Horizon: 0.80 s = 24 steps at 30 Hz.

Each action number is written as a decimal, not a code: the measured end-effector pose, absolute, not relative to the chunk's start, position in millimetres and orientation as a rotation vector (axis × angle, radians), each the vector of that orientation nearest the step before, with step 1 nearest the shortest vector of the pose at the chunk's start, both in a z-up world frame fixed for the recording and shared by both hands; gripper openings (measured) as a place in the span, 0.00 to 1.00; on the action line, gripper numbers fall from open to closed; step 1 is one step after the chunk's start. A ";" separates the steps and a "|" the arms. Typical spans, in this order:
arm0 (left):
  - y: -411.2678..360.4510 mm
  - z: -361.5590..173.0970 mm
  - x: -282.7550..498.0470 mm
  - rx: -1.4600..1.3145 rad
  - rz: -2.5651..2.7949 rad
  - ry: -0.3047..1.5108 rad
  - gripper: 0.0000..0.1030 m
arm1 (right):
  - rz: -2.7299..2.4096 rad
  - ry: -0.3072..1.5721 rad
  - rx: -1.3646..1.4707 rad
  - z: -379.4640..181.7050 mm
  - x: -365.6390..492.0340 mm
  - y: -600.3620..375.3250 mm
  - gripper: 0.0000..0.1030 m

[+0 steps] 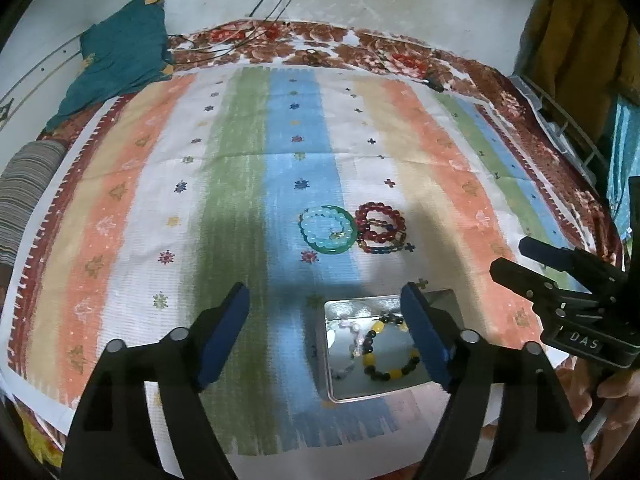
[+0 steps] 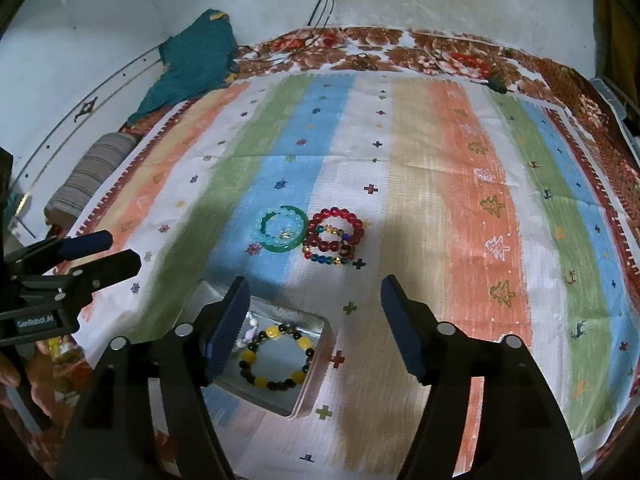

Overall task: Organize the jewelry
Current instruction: 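Move both tools back toward the jade bangle and red bead bracelet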

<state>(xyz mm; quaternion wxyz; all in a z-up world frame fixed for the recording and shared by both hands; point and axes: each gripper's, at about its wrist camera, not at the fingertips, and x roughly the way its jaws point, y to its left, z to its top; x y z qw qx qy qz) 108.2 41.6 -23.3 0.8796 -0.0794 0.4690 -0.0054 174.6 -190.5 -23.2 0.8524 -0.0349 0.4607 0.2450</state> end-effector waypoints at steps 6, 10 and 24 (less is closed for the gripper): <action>41.9 -26.9 116.9 -0.155 0.007 0.990 0.83 | 0.501 0.984 -0.074 -26.2 185.4 -187.2 0.75; 44.7 -29.7 125.2 -0.151 0.027 0.997 0.85 | 0.482 0.996 -0.069 -29.6 194.9 -186.7 0.75; 46.9 -37.3 151.8 -0.098 0.057 1.014 0.86 | 0.460 1.010 -0.086 -33.5 215.2 -179.7 0.77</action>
